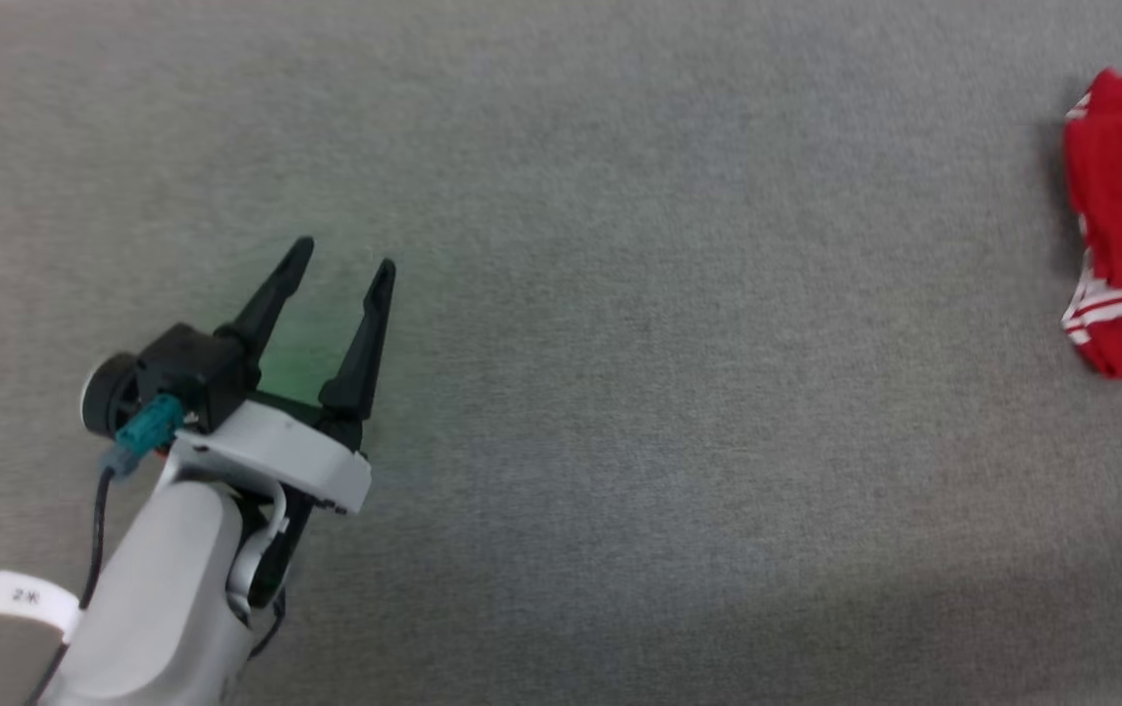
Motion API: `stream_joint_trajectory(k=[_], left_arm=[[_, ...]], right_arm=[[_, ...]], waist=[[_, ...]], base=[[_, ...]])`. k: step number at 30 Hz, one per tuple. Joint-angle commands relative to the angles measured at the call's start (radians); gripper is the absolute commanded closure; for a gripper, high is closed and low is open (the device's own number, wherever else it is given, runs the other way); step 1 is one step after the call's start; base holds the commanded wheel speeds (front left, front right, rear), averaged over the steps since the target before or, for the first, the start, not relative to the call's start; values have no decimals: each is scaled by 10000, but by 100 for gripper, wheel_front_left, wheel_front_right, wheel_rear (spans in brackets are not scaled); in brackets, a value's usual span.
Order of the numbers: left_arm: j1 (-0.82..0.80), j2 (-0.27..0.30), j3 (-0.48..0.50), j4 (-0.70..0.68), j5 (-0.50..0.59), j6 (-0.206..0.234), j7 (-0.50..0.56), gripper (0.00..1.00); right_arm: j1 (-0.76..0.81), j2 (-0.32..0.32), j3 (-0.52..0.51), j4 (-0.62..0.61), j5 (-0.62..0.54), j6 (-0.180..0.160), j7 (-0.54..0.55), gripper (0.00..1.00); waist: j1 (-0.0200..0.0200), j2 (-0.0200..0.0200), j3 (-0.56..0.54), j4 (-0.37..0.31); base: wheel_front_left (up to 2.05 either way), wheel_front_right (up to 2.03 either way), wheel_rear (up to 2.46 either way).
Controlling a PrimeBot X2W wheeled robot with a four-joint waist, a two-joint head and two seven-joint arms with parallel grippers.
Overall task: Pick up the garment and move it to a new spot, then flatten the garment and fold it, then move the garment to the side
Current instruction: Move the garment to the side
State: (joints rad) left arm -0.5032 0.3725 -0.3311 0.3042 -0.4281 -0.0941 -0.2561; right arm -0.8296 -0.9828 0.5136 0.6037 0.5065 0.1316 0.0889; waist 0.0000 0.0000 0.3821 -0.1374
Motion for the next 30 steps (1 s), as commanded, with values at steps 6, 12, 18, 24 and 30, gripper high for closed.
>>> stream_joint_trajectory(k=[6, 12, 18, 24, 30], left_arm=[[-456, 86, -176, 8, 155, -84, 54, 0], [-785, 209, -316, -33, 178, -125, 142, 0], [-965, 220, -486, -6, 164, -171, 232, 0], [-1034, 212, -567, 74, 100, -160, 223, 0], [-1009, 239, -577, 199, 55, -152, 165, 0]], right_arm=[[-622, 37, 210, 1033, -1017, -23, -706, 100], [-1173, 521, -24, 2294, -1705, -21, -1111, 100], [-1511, 1276, -360, 3529, -1884, -21, -1272, 100], [-1692, 1871, -758, 4608, -1821, -21, -1446, 100], [-1966, 2065, -1010, 5365, -1973, -21, -1781, 98]], waist=[[0, 0, 803, -433], [0, 0, 1218, -403], [0, 0, 1427, -222], [0, 0, 1520, 36], [0, 0, 1453, 204]], base=[[0, 0, 0], [0, 0, 0], [0, 0, 0], [0, 0, 0], [0, 0, 0]])
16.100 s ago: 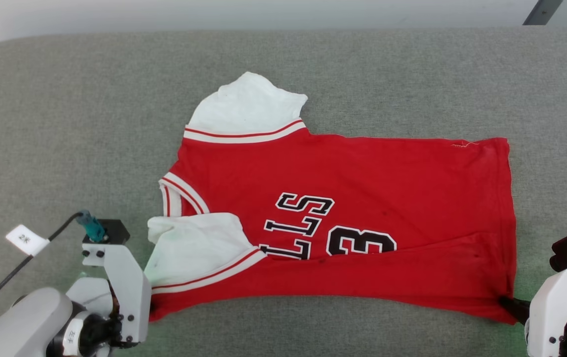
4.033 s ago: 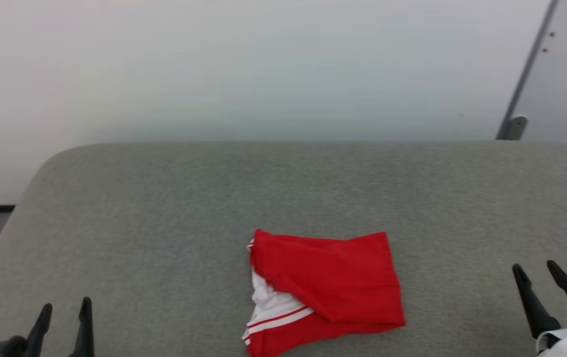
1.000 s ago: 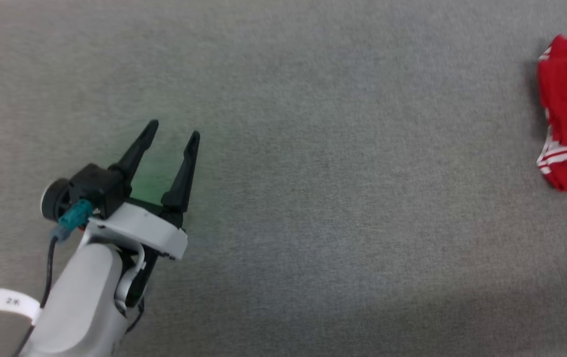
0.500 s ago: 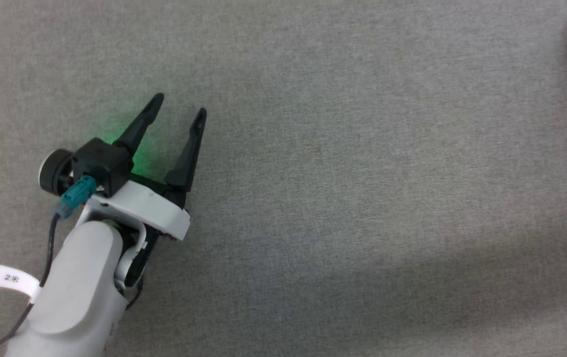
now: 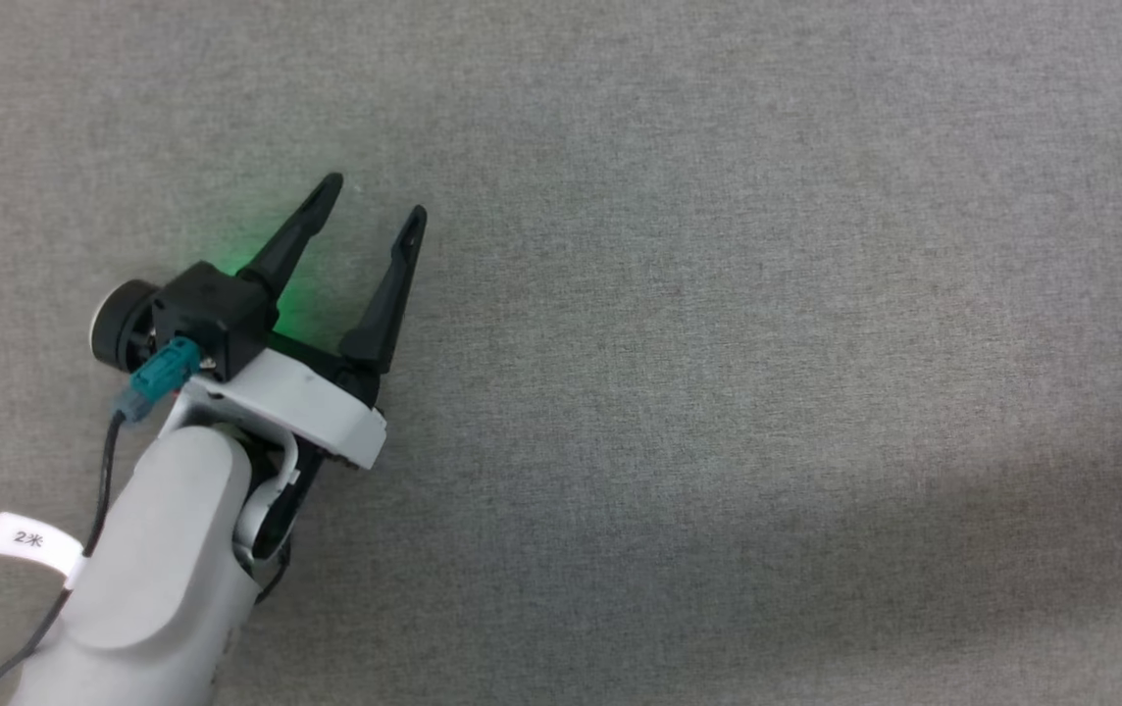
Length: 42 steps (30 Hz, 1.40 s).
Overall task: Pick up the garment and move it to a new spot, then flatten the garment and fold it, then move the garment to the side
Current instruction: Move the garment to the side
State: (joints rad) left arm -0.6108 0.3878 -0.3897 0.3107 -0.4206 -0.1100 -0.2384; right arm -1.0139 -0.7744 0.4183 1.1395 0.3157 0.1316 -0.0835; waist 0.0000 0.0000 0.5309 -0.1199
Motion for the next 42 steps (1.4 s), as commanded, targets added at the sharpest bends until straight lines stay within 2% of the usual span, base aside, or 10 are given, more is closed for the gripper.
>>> stream_joint_trajectory(k=[1, 3, 4, 5, 12, 20, 23, 33, 42], left_arm=[[85, 86, 18, 153, -40, 7, -24, 0], [149, 78, 26, 185, -76, 5, -65, 0], [181, 72, 27, 196, -88, 8, -67, 0], [228, 58, 32, 215, -101, 8, -81, 0], [709, 24, 152, 379, -295, 70, -188, 0], [1802, 249, 797, 160, -566, 215, -263, 0], [2152, 293, 986, 105, -622, 321, -272, 0], [4038, 590, 1983, -36, -653, 770, -272, 0], [5754, 496, 2910, -550, -502, 1235, -261, 0]], right_arm=[[-181, 7, -72, 122, -95, -21, -101, 86], [-288, 85, -77, 261, -251, -21, -260, 56], [-306, 78, -34, 322, -345, -21, -341, 22], [-336, 101, -10, 366, -409, -21, -432, 0], [-587, 362, -184, 660, -550, -21, -1025, 0], [-232, 1331, -577, 200, -336, -21, -1716, 0], [61, 1482, -646, -68, -253, -21, -1782, 0], [2673, 1983, -1629, -2870, -153, -21, -1819, 0], [5555, 3031, -3146, -5218, -801, -21, -1808, 0]], waist=[[0, 0, -80, 49], [0, 0, -204, 74], [0, 0, -281, 89], [0, 0, -376, 105], [0, 0, -1314, 256], [0, 0, -2588, 447], [0, 0, -2929, 520], [0, 0, -4549, 880], [0, 0, -5541, 1136]], base=[[0, 0, 0], [0, 0, 0], [0, 0, 0], [0, 0, 0], [0, 0, 0], [0, 0, 0], [0, 0, 0], [0, 0, 0], [0, 0, 0]])
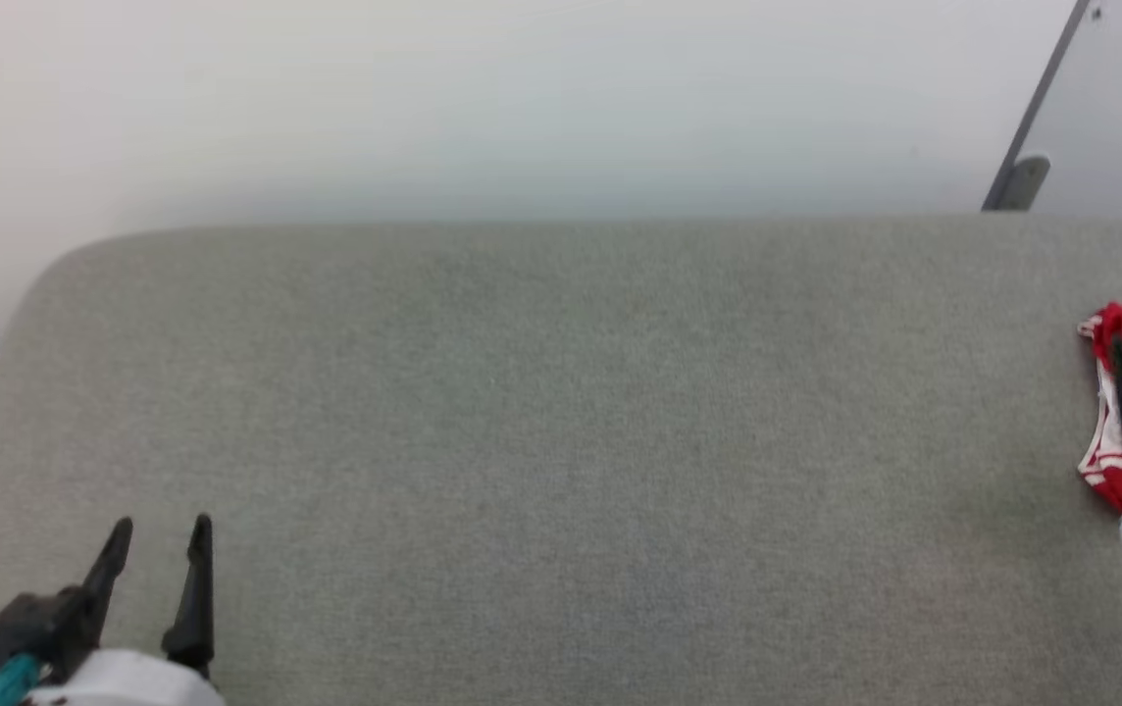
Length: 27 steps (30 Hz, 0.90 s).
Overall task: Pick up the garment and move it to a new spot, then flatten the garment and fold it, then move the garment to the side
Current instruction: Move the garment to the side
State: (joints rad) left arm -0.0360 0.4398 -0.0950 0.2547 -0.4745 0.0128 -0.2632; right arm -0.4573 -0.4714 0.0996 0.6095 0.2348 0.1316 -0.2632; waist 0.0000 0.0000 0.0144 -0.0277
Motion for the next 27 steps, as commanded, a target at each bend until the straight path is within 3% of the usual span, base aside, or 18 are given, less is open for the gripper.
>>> stream_joint_trajectory(k=[1, 13, 27], left_arm=[[158, -9, 59, -59, 91, -17, -12, 0], [1504, -471, 1311, -710, 807, -207, -7, 0], [1925, -1148, 2173, -821, 1632, -1033, -7, 0]], right_arm=[[257, 107, -113, -119, -91, -21, -10, 0], [2607, 1366, -1317, -2064, -827, -21, -7, 0], [4207, 2329, -1778, -3077, -1021, -21, -8, 0]], waist=[[0, 0, -435, 226], [0, 0, -865, 185], [0, 0, -1035, 7]], base=[[0, 0, 0], [0, 0, 0], [0, 0, 0]])
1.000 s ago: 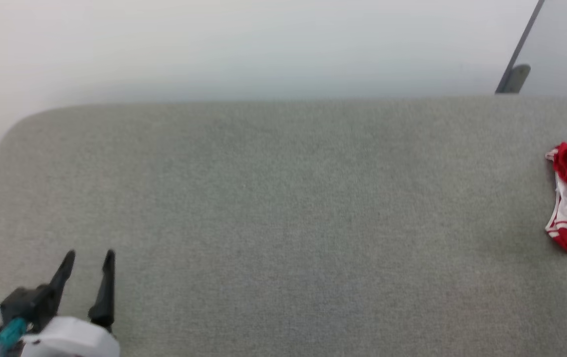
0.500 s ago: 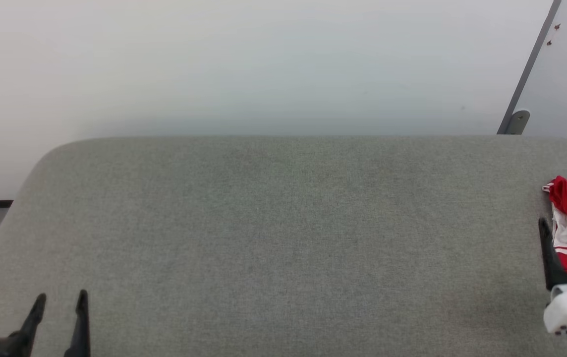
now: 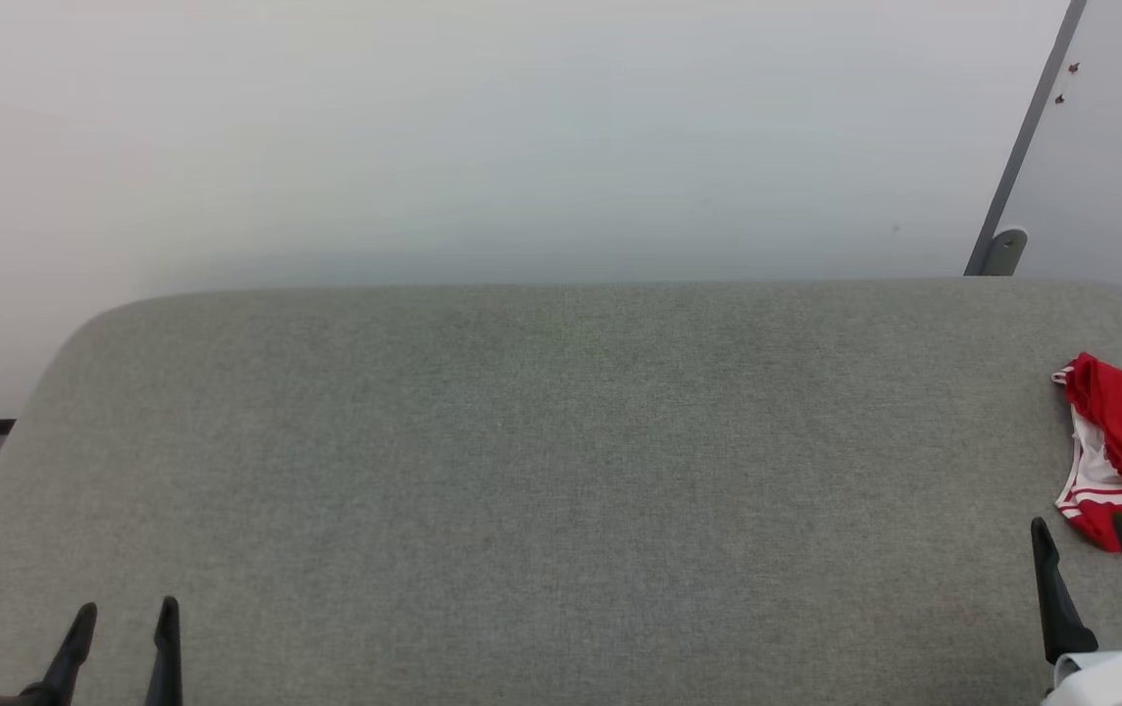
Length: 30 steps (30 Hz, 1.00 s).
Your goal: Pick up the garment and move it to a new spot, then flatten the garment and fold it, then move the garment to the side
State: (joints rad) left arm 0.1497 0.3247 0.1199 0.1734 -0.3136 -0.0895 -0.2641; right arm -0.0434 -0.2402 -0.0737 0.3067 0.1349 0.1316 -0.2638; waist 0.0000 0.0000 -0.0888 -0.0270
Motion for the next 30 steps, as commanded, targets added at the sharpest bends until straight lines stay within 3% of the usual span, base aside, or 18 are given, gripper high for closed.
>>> stream_joint_trajectory(k=[1, 8, 30], left_arm=[[55, -43, 45, -16, 65, -76, 2, 0], [11, -173, 15, 0, 166, -329, 2, 0], [-3, -514, 206, -262, 545, -410, 2, 0]], right_arm=[[134, 26, -58, -80, -12, -21, -2, 0], [498, 186, -11, -323, -88, -21, -2, 0], [781, 373, 92, -517, -122, -21, -2, 0]], waist=[[0, 0, -7, -5], [0, 0, -28, -59], [0, 0, -54, 8]], base=[[0, 0, 0], [0, 0, 0], [0, 0, 0]])
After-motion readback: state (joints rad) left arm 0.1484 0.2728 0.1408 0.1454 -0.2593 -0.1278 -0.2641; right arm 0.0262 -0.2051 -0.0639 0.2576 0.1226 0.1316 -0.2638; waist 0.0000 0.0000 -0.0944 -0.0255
